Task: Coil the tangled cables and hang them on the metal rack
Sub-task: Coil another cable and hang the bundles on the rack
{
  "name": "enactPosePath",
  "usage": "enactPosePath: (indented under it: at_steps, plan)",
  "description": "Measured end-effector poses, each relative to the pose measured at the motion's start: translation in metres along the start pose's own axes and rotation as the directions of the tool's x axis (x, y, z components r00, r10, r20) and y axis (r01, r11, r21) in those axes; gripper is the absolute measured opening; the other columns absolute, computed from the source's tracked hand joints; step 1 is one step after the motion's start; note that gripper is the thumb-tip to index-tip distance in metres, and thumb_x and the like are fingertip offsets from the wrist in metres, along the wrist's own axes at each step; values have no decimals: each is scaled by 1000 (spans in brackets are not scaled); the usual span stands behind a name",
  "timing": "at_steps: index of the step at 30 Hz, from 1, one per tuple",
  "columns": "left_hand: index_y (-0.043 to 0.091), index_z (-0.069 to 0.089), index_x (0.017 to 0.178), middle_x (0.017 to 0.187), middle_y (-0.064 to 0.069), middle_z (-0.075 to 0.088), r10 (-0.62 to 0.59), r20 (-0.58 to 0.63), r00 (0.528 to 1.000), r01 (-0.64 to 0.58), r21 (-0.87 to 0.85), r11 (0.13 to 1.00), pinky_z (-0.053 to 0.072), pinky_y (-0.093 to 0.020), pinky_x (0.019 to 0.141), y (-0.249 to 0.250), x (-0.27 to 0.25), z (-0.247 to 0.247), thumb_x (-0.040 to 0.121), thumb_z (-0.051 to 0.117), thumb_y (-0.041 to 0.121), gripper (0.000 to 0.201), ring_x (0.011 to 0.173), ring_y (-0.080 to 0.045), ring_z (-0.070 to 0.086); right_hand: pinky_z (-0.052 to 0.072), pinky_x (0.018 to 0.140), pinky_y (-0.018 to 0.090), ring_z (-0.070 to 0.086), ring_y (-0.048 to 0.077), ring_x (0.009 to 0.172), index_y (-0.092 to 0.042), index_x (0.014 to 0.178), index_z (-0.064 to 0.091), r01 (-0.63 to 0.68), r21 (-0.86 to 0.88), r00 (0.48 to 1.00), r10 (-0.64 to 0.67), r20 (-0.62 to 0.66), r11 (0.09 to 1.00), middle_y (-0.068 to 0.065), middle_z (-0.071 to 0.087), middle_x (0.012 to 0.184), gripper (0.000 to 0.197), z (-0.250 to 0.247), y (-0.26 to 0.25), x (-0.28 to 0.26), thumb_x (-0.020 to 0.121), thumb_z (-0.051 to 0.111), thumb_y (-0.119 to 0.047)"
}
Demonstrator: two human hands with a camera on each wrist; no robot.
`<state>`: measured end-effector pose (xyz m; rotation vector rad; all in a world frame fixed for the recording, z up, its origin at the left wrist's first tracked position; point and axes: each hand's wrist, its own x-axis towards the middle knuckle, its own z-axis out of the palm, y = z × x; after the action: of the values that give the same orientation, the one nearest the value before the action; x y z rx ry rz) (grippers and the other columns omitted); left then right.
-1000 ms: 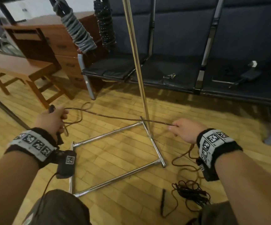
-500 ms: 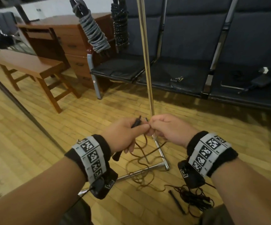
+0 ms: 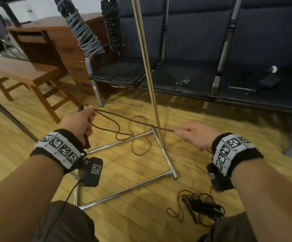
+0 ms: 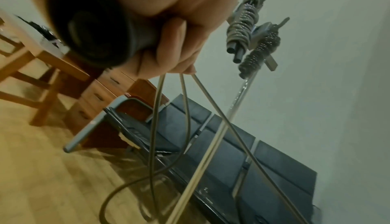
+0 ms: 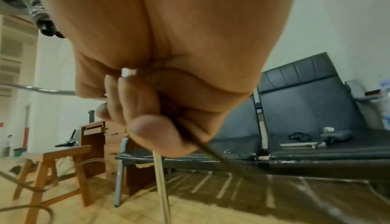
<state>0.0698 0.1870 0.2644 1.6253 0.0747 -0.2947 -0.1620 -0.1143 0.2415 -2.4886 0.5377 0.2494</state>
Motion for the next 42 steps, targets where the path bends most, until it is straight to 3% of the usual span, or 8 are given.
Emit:
enactPosePath:
  at_steps: [5,10,14,18,25,30,38,42]
  plan:
    - [22,70,118,94,4,80,-3,-62,998,24,348,937,47,-27,50,-16,-1,-17,102,65,40,25,67,-16,73,58,76,36,69,24,85,-15,101,71,-7,-75,993,-2,-118,997,9,74,93,49,-1,-10,-3,107,40,-52]
    - [41,61,138,113,11,73,87,339,937,-240,443,864,53,-28,52,-29,-59,32,105,60,44,34,78,-18,80,49,63,30,57,16,67,-25,86,70,186,89,980,-179,-83,979,0,63,76,37,5,-46,-15,106,44,-43]
    - [49,64,125,93,8,80,1,623,782,-354,443,824,56,-33,56,-36,-96,71,104,59,48,21,72,-23,78,40,58,30,44,4,51,-18,85,70,259,297,964,-263,-27,919,-11,49,59,30,11,-62,-25,101,52,-35]
    - [51,69,112,56,14,60,93,634,768,-448,428,785,45,-26,44,-38,-98,82,105,61,47,12,45,-5,50,38,50,23,42,7,49,-14,85,70,262,469,960,-278,-37,843,-10,49,58,27,4,-55,-29,101,54,-29]
    - [56,54,139,71,36,67,244,663,708,-611,401,683,44,-12,44,-34,-101,88,98,73,46,46,46,0,58,36,55,33,41,12,52,-16,81,69,223,392,970,-243,2,893,-7,47,60,32,-1,-42,-27,102,51,-33]
    - [42,66,102,70,22,66,173,738,653,-636,409,654,48,-16,49,-35,-106,97,96,72,49,11,52,-1,57,34,48,24,39,7,46,-20,75,67,272,419,955,-296,-9,866,-10,46,53,30,0,-44,-23,100,53,-27]
    - [32,70,90,66,12,57,132,241,961,-157,85,984,40,-28,50,-7,-63,56,88,69,60,28,51,-8,46,43,56,26,42,2,45,-24,74,59,217,190,974,-201,-102,957,-12,47,54,44,-6,-17,-13,102,46,-54]
    - [31,69,88,53,15,55,218,90,972,-236,357,904,45,-30,52,-10,-46,33,98,61,61,33,53,-9,50,51,63,32,54,12,58,-24,85,66,81,122,997,-79,-26,989,-7,58,65,41,-2,-2,-5,101,48,-57]
